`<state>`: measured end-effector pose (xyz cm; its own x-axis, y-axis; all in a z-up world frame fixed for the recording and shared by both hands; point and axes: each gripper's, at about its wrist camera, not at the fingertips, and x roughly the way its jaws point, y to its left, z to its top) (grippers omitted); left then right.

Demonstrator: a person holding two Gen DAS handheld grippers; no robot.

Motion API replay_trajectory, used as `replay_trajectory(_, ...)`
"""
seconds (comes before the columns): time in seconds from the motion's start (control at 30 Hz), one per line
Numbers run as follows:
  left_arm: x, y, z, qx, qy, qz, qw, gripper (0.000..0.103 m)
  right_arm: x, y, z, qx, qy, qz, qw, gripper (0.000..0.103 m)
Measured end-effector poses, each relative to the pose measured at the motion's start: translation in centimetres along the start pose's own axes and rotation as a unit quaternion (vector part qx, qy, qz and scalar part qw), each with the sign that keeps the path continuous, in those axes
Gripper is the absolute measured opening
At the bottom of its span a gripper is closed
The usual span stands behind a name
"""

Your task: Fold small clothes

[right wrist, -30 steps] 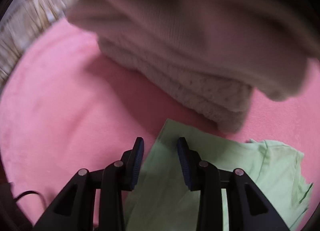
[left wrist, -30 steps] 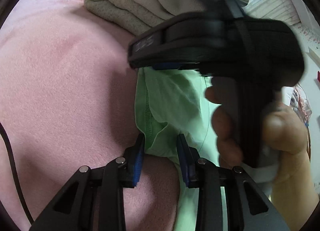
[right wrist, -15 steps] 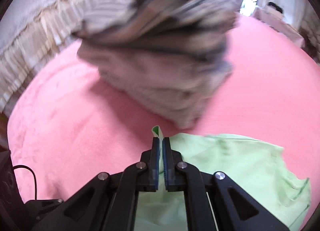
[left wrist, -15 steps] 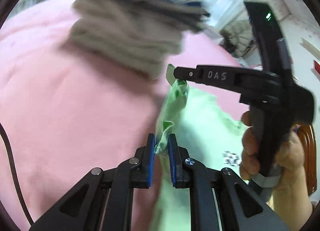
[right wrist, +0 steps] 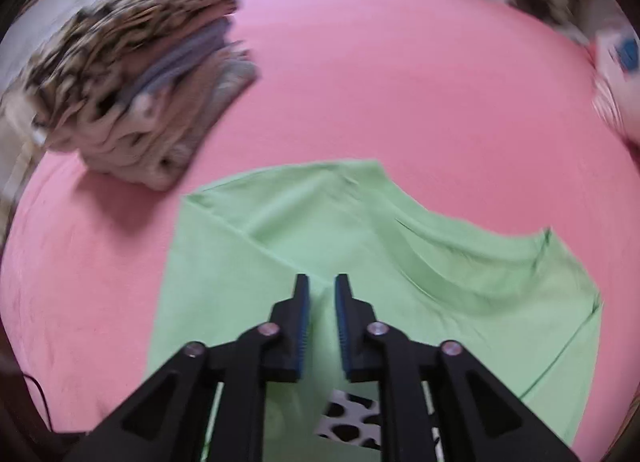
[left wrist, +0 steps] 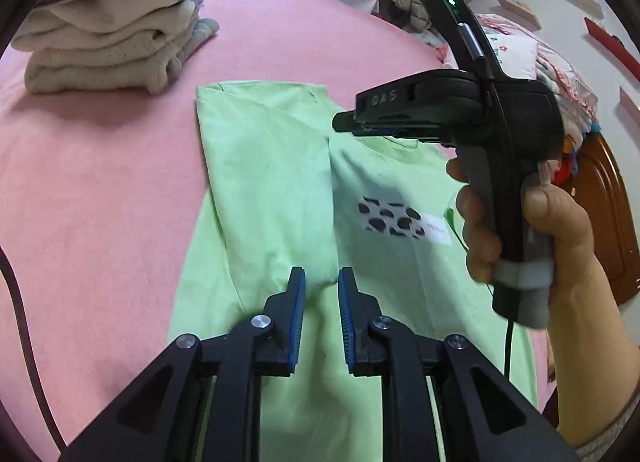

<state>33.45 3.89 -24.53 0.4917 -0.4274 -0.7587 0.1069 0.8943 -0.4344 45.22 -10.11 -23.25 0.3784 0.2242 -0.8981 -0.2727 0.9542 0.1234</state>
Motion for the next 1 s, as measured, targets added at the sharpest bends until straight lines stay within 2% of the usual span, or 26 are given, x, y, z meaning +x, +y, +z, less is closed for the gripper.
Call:
replay_trajectory(0.1,-1.0,1.8,-0.3,-0.005,-0.005,-0.001,1.0000,0.017,-0.5,-0.2,0.2,0.001,-0.009,0.016,1.000,0.017)
replay_trajectory(0.27,-2.0,4.5,-0.9,-0.044,-0.014,0.013,0.9989,0.021,-0.6,4.0,1.4,-0.057,-0.008,0.056,0.997,0.018)
replay_trajectory(0.33,-2.0,6.3,-2.1,-0.065,-0.009,0.016,0.9977,0.024,0.0,6.1,2.1,-0.090,-0.008,0.068,0.994,0.031)
replay_trajectory(0.37,-2.9,6.7,-2.4,-0.069,-0.007,0.018,0.9974,0.024,0.5,7.0,2.4,-0.102,-0.007,0.070,0.992,0.032)
replay_trajectory(0.43,-2.2,7.0,-2.4,-0.078,0.000,0.014,0.9969,0.024,1.8,9.2,3.2,-0.127,-0.002,0.078,0.989,0.033)
replay_trajectory(0.57,-2.3,6.7,-2.2,-0.077,-0.018,-0.001,0.9968,0.034,4.1,11.9,4.1,-0.157,-0.003,0.064,0.986,0.033)
replay_trajectory(0.67,-2.2,5.8,-2.0,-0.063,-0.026,-0.001,0.9977,0.043,6.6,13.2,4.3,-0.178,0.007,0.034,0.983,0.033)
replay_trajectory(0.7,-2.1,5.5,-2.0,-0.058,-0.028,0.000,0.9979,0.046,7.1,13.4,4.2,-0.185,0.011,0.027,0.982,0.031)
replay_trajectory(0.73,-1.9,5.2,-2.0,-0.051,-0.028,0.003,0.9983,0.047,7.6,13.5,4.1,-0.189,0.011,0.021,0.982,0.016)
replay_trajectory(0.77,-2.1,5.0,-2.0,-0.048,-0.028,0.004,0.9985,0.048,7.9,13.5,4.0,-0.189,0.012,0.023,0.982,0.006)
replay_trajectory(0.8,-2.0,4.8,-1.9,-0.042,-0.029,0.008,0.9986,0.048,8.0,13.2,4.1,-0.180,0.013,0.034,0.983,0.002)
replay_trajectory(0.9,-2.1,4.2,-1.6,-0.025,-0.035,0.039,0.9983,0.049,7.5,11.9,4.9,-0.132,-0.002,0.081,0.988,0.002)
replay_trajectory(1.0,-1.7,3.6,-1.1,-0.013,-0.039,0.079,0.9960,0.049,7.0,11.1,5.5,-0.104,-0.012,0.107,0.989,0.002)
